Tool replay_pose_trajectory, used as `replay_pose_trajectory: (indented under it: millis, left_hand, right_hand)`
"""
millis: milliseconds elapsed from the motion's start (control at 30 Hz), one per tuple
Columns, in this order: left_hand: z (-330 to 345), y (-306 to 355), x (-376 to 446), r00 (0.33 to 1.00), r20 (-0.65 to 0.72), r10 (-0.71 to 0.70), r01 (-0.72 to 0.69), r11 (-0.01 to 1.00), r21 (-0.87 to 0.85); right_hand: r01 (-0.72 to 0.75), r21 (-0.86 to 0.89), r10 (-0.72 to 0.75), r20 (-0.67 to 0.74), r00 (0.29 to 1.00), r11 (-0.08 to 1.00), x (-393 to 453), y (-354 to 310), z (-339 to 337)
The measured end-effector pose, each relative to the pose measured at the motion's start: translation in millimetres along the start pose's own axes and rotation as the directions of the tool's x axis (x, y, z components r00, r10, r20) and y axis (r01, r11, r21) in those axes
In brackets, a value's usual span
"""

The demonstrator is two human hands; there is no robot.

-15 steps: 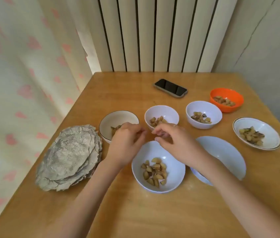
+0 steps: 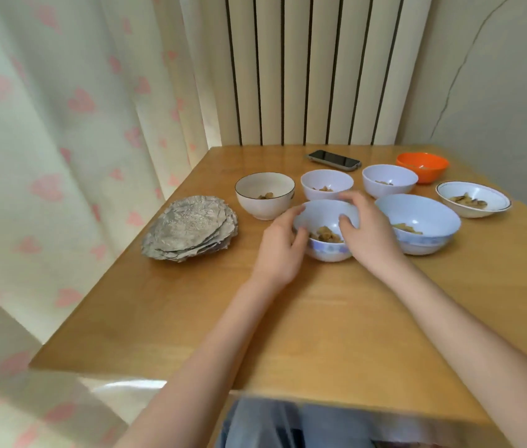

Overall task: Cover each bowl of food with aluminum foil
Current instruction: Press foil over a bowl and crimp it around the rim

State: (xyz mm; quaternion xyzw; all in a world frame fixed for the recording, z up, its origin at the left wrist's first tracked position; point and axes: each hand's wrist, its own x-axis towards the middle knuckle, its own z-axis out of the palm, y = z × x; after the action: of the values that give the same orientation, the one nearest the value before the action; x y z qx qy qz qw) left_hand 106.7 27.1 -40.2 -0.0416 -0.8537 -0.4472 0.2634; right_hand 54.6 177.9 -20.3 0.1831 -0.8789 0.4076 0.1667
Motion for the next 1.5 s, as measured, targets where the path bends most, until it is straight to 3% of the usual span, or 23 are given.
replay_pose_trajectory:
  millis: [167, 267, 367, 433, 500, 600, 900, 1100, 1300, 1400, 1500]
  left_hand:
    - [-14.1, 3.0, -34.0, 0.994, 0.108, 0.016, -0.018, 1.000, 0.012]
    - [-42.4, -4.7, -28.2, 0.998, -0.029, 0.047, -0.042, 0.989, 0.139]
    - [-80.9, -22.1, -11.0, 0.972, -0.220, -0.082, 0.128, 0.970, 0.205]
    - [-102.1, -37.9, 5.5, 0.939, -0.264, -0.222, 0.288, 0.925, 0.246]
    - [-113.1, -55.9, 20.2, 0.919, -0.176, -0.353, 0.393, 0.858, 0.330]
    - [-114.3, -71.6, 29.8, 0.878, -0.016, -0.478, 0.436, 0.787, 0.436]
    - [-111.3, -83.4, 30.6, 0.925, -0.027, -0.379, 0.348, 0.816, 0.462]
    - [-118.5, -74.2, 31.1, 0.912, -0.257, -0.319, 0.387, 0.877, 0.284]
    - [-137.8, -49.5, 32.0, 0.771, -0.537, -0.341, 0.303, 0.939, -0.160]
    - [-148.1, -46.6, 36.6, 0.724, -0.522, -0.450, 0.199, 0.862, -0.467]
    - [-153.2, -41.6, 36.7, 0.728, -0.404, -0.554, 0.138, 0.696, -0.704]
  right_hand:
    - [-0.019, 0.032, 0.021, -0.062, 0.998, 0.999, -32.9, -7.7, -3.9]
    - [-0.010, 0.032, 0.011, -0.031, 0.999, 0.999, -34.8, -7.9, -8.7]
    - [-0.003, 0.095, 0.008, -0.046, 0.999, 0.995, -38.6, -6.5, -9.4]
    - [-0.014, 0.142, 0.021, -0.053, 0.998, 0.990, -39.7, -5.8, -6.2]
    - [-0.054, 0.187, 0.065, -0.052, 0.997, 0.981, -36.6, -3.6, -2.7]
    - [-0.043, 0.242, 0.060, -0.061, 0.996, 0.969, -28.8, 1.4, -0.6]
    - [-0.004, 0.145, 0.007, -0.021, 1.000, 0.989, -21.9, 10.3, 7.5]
    - [0.019, 0.084, -0.020, 0.012, 1.000, 0.996, -26.3, 9.6, 8.0]
    - [0.128, 0.004, -0.128, -0.072, 0.989, 0.992, -26.4, 8.0, 8.0]
    - [0.255, 0.021, -0.249, -0.155, 0.956, 0.967, -24.9, 0.2, 6.5]
    - [0.319, 0.127, -0.297, -0.163, 0.941, 0.939, -27.5, -17.4, 2.9]
